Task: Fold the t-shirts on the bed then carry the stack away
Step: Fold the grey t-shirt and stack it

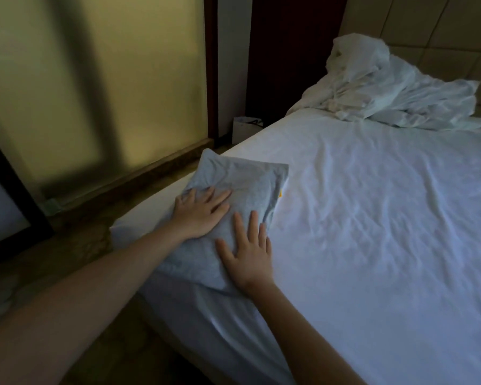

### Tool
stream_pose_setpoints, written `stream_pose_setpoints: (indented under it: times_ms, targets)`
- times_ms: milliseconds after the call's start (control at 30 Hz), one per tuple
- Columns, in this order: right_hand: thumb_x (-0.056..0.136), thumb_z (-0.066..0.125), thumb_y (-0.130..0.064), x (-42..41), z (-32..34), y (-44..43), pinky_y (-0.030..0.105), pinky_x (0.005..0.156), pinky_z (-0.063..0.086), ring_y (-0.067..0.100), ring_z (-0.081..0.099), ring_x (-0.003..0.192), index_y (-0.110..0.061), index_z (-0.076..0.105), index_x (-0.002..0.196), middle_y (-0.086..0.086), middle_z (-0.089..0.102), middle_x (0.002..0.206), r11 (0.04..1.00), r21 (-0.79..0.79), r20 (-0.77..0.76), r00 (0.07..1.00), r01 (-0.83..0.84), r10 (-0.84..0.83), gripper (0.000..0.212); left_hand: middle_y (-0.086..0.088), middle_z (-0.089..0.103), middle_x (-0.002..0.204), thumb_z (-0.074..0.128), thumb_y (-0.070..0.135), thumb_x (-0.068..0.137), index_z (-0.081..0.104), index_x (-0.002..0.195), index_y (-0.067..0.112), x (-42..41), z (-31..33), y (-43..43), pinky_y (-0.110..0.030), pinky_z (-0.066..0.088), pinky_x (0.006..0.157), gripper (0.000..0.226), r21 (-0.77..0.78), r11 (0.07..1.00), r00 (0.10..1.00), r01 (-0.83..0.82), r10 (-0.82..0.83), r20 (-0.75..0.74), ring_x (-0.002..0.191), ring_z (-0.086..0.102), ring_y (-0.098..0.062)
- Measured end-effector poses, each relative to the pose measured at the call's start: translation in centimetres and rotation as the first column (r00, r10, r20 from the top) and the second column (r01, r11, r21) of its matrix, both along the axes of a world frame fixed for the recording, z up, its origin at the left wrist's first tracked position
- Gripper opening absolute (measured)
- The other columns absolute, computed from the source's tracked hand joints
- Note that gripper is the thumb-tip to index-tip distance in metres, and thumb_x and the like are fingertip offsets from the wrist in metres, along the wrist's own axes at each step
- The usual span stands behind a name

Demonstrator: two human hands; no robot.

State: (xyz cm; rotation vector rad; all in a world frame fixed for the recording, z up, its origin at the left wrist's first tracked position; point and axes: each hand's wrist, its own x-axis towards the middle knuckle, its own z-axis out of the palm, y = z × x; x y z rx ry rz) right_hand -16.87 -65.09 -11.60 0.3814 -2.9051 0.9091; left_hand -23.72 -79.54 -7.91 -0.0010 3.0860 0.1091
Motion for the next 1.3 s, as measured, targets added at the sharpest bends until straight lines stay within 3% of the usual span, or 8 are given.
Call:
stream_pose_setpoints:
  times_ms: [167,233,367,733,867,967,1067,1300]
  targets:
    - [0.067,0.002,-0.074,0.2,-0.3,0.1,0.039,0.116,0.003,0.023,-0.006,0.145,-0.042,-0.004,0.147,0.000,-0.015,0.157,1.000,-0.021,-0.033,0.999,0.023,-0.024,0.086,-0.012,0.025,0.149,0.037,0.057,0.092,0.036,0.136,0.042,-3.6,4.5,1.0,-0.055,0.016,0.110,0.047,0.127,0.992,0.991,0.003,0.014,-0.132,0.137,0.019,-0.037]
    - [0.069,0.003,-0.074,0.2,-0.4,0.1,0.039,0.116,0.003,0.023,-0.007,0.145,-0.042,-0.003,0.147,0.000,-0.015,0.157,0.999,-0.034,-0.046,0.999,0.016,-0.018,0.084,-0.012,0.020,0.151,0.039,0.059,0.090,0.032,0.139,0.046,-5.9,5.8,2.3,-0.054,0.018,0.111,0.051,0.162,0.986,0.971,0.043,-0.003,-0.240,0.138,0.016,-0.037]
    - [0.071,0.003,-0.082,0.0,-0.5,0.4,0.036,0.116,-0.001,0.019,-0.011,0.145,-0.045,-0.010,0.143,-0.007,-0.022,0.153,0.999,-0.033,-0.041,0.999,0.013,-0.014,0.082,0.000,-0.009,0.159,0.016,0.084,0.078,0.010,0.141,0.059,-9.4,3.4,4.2,-0.069,-0.004,0.106,0.068,0.150,0.989,0.999,-0.005,0.000,0.034,0.142,-0.009,-0.042]
    - [0.074,0.006,-0.074,-0.6,-1.1,0.1,0.036,0.116,-0.001,0.018,-0.009,0.145,-0.045,0.001,0.146,-0.008,-0.013,0.157,0.997,-0.078,-0.055,0.998,0.028,-0.032,0.078,0.003,-0.002,0.160,0.012,0.079,0.083,0.013,0.138,0.062,-11.2,0.0,3.1,-0.070,-0.005,0.104,0.058,0.220,0.975,1.000,-0.022,0.022,0.005,0.144,0.000,-0.038]
    - [0.072,0.005,-0.073,-0.4,-1.1,0.0,0.036,0.116,-0.001,0.020,-0.007,0.145,-0.045,0.001,0.146,-0.006,-0.013,0.157,0.995,-0.091,-0.061,0.998,0.027,-0.032,0.079,-0.002,0.041,0.146,0.027,0.047,0.099,0.042,0.139,0.031,-5.4,0.8,2.3,-0.048,0.022,0.112,0.046,0.305,0.949,0.974,0.079,-0.008,-0.226,0.134,0.036,-0.026]
    - [0.073,0.006,-0.073,-0.6,-1.3,0.1,0.036,0.116,0.000,0.020,-0.006,0.146,-0.044,0.004,0.147,-0.006,-0.011,0.158,0.995,-0.094,-0.076,0.997,0.025,-0.033,0.079,0.000,0.061,0.125,0.024,0.040,0.097,0.058,0.127,0.020,2.9,-1.6,-0.4,-0.039,0.031,0.103,0.050,0.214,0.969,0.851,0.126,0.005,-0.524,0.120,0.051,-0.021]
    - [0.074,0.007,-0.073,-0.4,-1.3,0.1,0.035,0.116,-0.001,0.020,-0.007,0.145,-0.044,0.004,0.147,-0.006,-0.011,0.158,0.997,-0.077,-0.090,0.996,0.004,-0.011,0.079,-0.005,0.050,0.139,0.018,0.040,0.098,0.048,0.136,0.023,8.2,-5.4,-2.1,-0.047,0.025,0.108,0.052,0.200,0.978,0.797,0.055,0.078,-0.599,0.133,0.038,-0.022]
    - [0.092,0.025,-0.054,1.8,-1.3,2.1,0.027,0.116,0.004,0.020,0.008,0.145,-0.035,0.019,0.147,-0.004,0.009,0.158,0.990,-0.124,-0.130,0.991,-0.059,0.043,0.058,0.002,0.026,0.155,0.003,0.048,0.092,0.031,0.145,0.033,9.8,-4.3,-0.6,-0.054,0.006,0.114,0.062,0.274,0.958,0.896,-0.081,0.190,-0.400,0.145,0.010,-0.017]
